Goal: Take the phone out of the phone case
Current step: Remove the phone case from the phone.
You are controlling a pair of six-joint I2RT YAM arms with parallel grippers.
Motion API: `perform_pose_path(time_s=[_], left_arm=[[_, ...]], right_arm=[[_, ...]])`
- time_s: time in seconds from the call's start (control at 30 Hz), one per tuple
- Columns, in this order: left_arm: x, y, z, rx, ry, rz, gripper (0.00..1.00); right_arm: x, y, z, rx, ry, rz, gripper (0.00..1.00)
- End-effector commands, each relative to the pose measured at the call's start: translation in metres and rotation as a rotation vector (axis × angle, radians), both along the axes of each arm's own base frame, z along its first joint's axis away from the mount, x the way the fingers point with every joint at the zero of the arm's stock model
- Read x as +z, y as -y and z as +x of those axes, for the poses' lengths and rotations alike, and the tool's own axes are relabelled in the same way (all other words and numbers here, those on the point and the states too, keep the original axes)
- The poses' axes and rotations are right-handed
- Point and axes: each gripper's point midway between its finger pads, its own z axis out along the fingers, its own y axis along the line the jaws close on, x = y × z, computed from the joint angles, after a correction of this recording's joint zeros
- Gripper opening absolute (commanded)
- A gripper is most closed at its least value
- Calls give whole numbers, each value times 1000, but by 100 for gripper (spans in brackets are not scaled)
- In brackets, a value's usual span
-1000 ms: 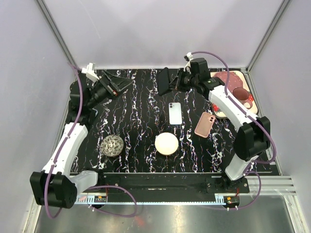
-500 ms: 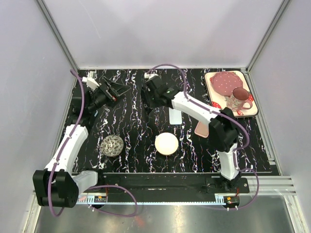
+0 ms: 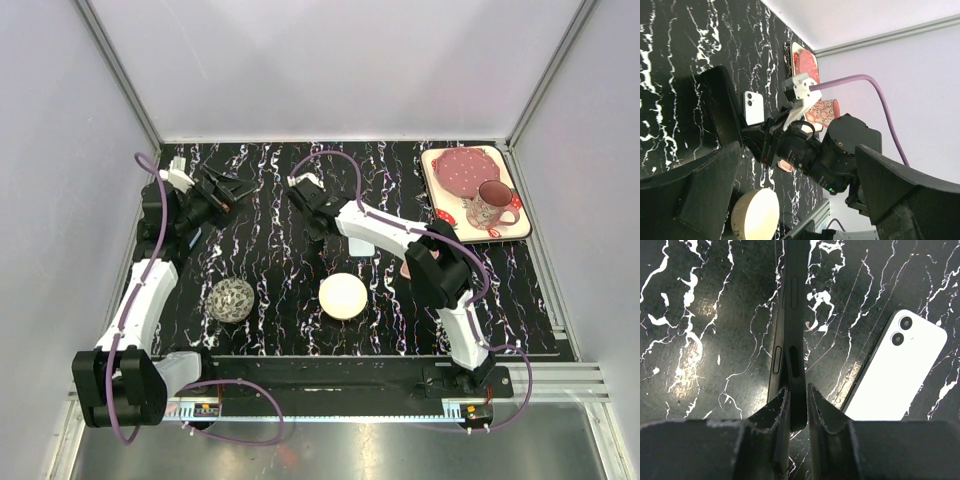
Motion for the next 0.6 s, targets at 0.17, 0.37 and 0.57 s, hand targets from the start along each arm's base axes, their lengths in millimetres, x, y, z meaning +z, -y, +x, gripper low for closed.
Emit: perform_pose_path(time_s=[0.17, 0.37, 0.57], left_arm=[[0, -9, 1, 22, 11, -3, 99], [-11, -8, 0, 13, -14, -12, 99], [-10, -12, 2, 1, -11, -1, 99]], right_arm=[[-28, -17, -5, -10, -24, 50, 30], [-57, -12, -9, -16, -76, 18, 29], [-90, -3, -14, -16, -140, -17, 28]])
